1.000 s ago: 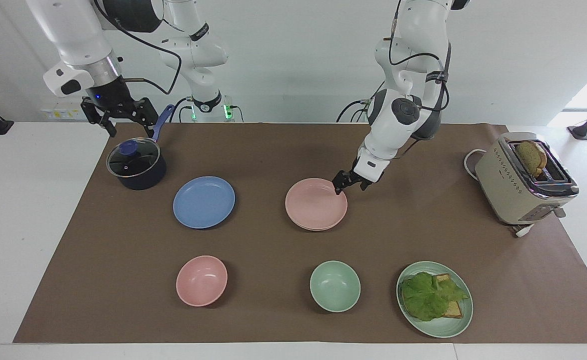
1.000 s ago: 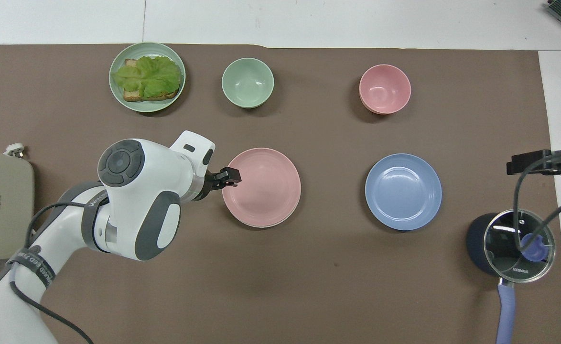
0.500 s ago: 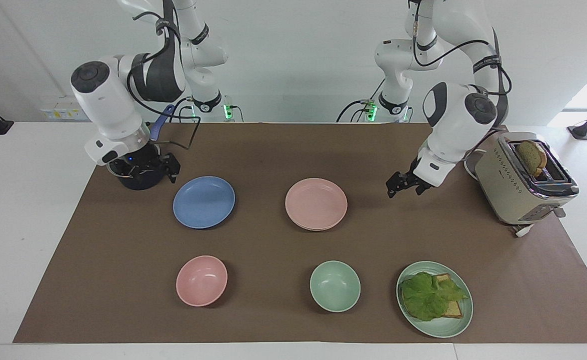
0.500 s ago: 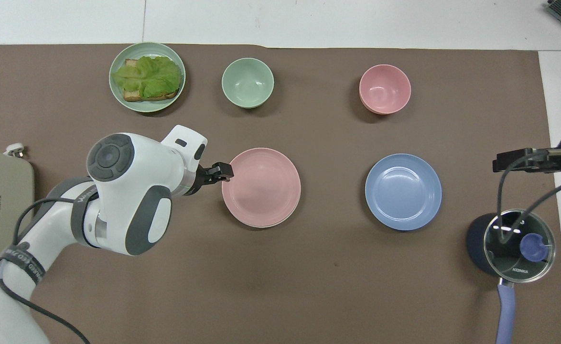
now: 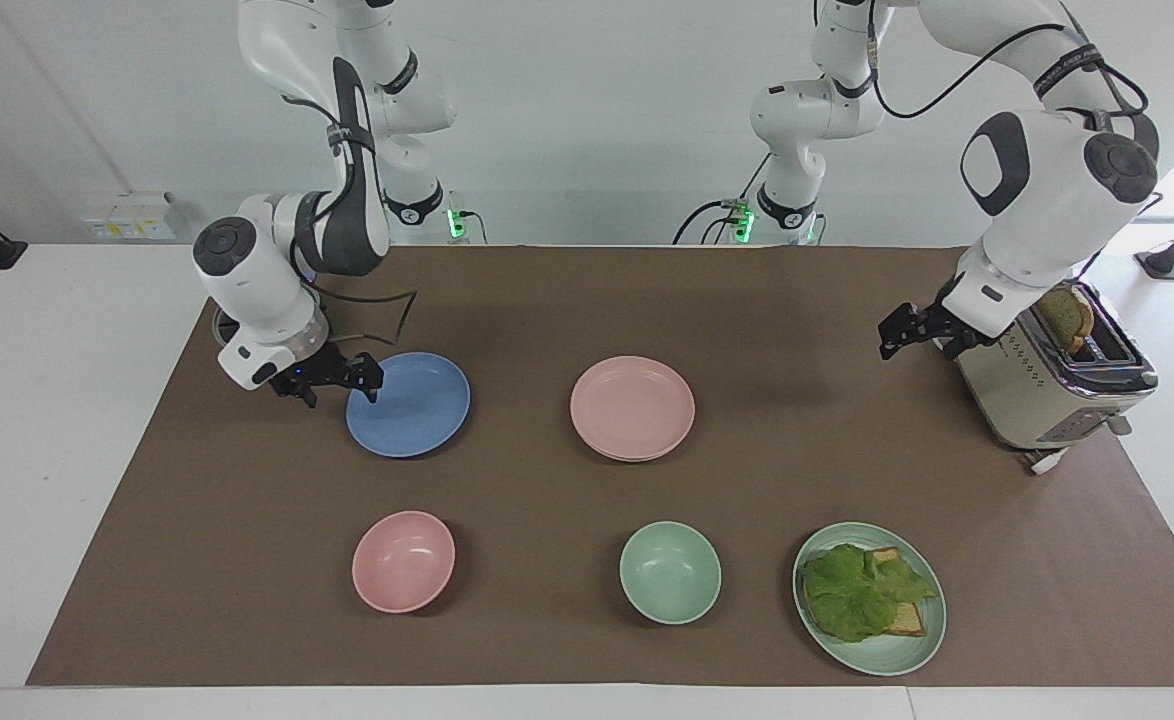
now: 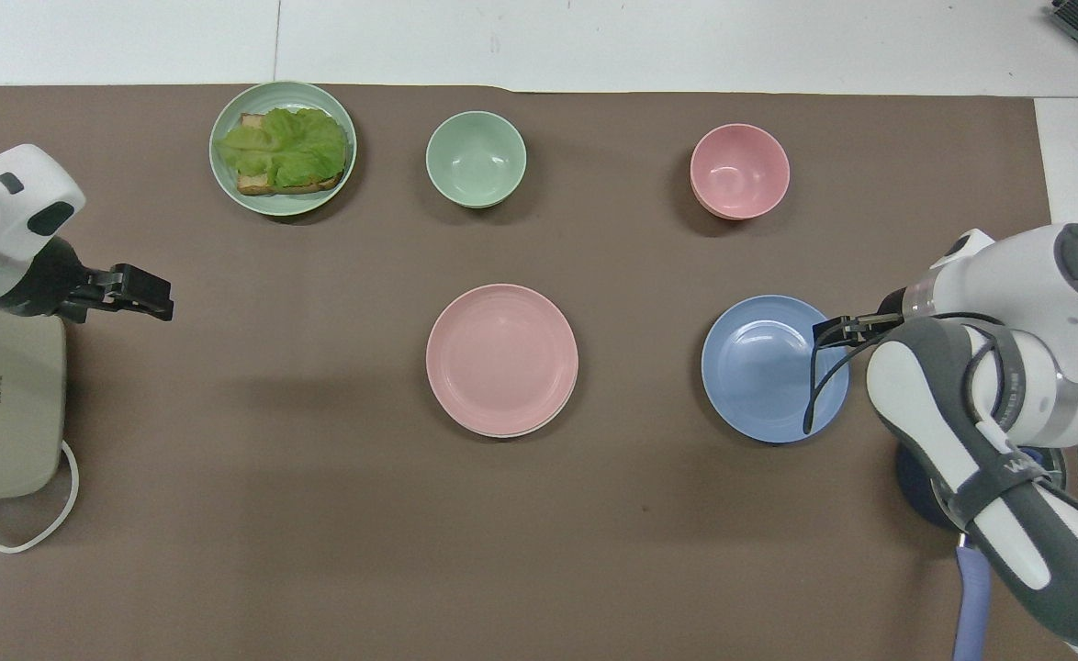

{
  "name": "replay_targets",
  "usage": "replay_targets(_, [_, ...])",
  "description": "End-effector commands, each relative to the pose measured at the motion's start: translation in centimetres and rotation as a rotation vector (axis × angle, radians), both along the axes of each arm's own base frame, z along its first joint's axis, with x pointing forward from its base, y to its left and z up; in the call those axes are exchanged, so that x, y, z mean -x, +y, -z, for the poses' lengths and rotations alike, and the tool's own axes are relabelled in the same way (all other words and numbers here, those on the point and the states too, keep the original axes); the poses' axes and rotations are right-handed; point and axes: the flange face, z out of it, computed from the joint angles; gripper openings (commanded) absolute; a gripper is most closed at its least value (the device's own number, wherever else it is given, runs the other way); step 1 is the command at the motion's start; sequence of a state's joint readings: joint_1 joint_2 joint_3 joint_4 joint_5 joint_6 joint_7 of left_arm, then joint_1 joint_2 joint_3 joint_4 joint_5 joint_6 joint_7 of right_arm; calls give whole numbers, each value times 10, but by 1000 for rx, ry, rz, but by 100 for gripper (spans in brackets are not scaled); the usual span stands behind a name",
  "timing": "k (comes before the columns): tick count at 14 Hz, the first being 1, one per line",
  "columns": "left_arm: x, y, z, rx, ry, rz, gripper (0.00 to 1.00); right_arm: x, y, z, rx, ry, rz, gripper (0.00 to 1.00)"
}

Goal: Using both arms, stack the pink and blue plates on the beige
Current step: 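Withdraw the left gripper while the right gripper grasps the blue plate, then carry the blue plate over the pink plate with the right gripper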

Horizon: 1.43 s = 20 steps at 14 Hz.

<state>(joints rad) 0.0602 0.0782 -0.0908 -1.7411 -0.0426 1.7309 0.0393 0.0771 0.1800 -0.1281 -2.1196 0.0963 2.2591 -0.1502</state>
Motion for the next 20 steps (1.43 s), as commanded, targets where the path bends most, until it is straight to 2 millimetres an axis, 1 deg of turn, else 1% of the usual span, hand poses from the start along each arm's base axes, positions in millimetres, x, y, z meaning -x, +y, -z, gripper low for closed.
replay_targets(1, [11, -12, -32, -38, 17, 46, 100, 7, -14, 25, -11, -1, 1, 100])
replay_targets(2, [12, -19, -47, -49, 13, 60, 100, 7, -15, 25, -11, -1, -1, 100])
replay_targets(4, [13, -27, -64, -51, 5, 66, 100, 7, -15, 25, -11, 0, -7, 100])
replay_targets(5, [14, -27, -67, -48, 1, 59, 100, 8, -15, 25, -14, 2, -11, 66])
replay_targets(7, [21, -27, -79, -48, -11, 48, 100, 9, -13, 25, -60, 8, 27, 18])
replay_targets(8, [24, -26, -85, -47, -20, 43, 100, 9, -12, 25, -74, 13, 42, 0])
replay_targets(9, [27, -27, -93, -47, -33, 35, 100, 10, -11, 26, -85, 21, 51, 0])
replay_targets(10, [30, -27, -96, -48, -38, 31, 100, 8, -10, 24, -91, 26, 55, 0])
replay_targets(12, [30, -25, -94, -47, -35, 28, 100, 1, -9, 12, -99, 39, 45, 0])
replay_targets(14, [29, -22, -95, -48, -42, 26, 100, -11, -7, -20, -114, 45, 32, 0])
replay_targets(18, [27, -4, -95, -48, -42, -5, 100, -28, 7, -91, -129, 18, -16, 0])
replay_targets(20, [27, -3, -95, -48, -42, -8, 100, -38, 24, -120, -131, -7, -66, 0])
